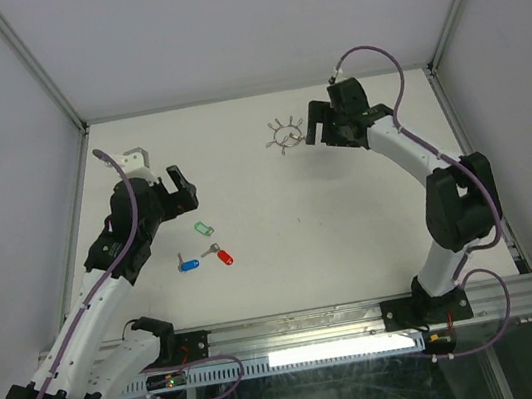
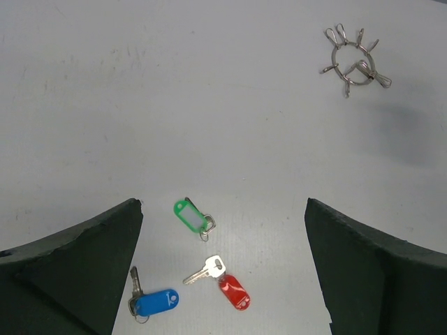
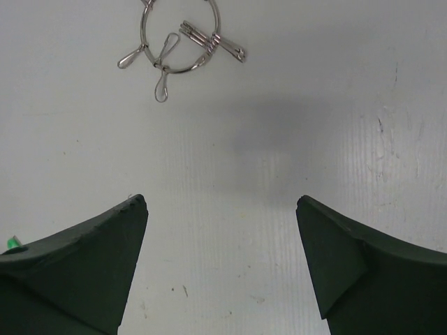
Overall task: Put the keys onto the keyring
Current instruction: Move the keyring to the center of the board.
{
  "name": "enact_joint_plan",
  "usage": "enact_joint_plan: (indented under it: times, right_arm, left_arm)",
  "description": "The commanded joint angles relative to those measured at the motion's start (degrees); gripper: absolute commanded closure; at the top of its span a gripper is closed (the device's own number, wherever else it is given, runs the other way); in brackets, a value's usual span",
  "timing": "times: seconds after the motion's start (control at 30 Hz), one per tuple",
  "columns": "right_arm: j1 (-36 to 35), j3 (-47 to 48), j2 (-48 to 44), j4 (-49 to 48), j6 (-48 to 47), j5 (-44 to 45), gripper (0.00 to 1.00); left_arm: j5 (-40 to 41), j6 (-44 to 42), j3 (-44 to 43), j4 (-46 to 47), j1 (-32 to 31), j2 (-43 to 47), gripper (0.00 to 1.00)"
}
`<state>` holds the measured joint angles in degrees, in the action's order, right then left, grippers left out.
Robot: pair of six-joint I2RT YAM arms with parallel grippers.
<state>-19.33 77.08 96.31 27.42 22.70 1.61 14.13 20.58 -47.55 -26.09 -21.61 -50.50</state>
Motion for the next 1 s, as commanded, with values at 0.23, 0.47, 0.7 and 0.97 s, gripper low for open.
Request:
enact_joint_plan:
  times: [0.23,0.47,0.7,0.97]
  right_arm:
    - [-1.4,13.8,12.7,-5.6,0.3,5.0,0.10]
    - [-1.5,20.6,19.2,-6.5,-0.8,7.0,0.10]
    - [-1.4,27.8,26.4,-4.8,-2.5,8.7,0.11]
    - [-1.4,34.6,32.8,-2.5,-5.2,8.6,0.24]
  left_arm:
    - [-7.2,1.3,-1.0,1.6,5.7,-1.5,0.01]
    - [-7.6,1.0,-0.9,1.7,6.3,-1.1,0.01]
    - [-10.8,0.9,-0.9,2.5,7.7,-2.5,0.01]
    - [-12.2,0.6,-0.6,3.0,8.1,-2.7,0.01]
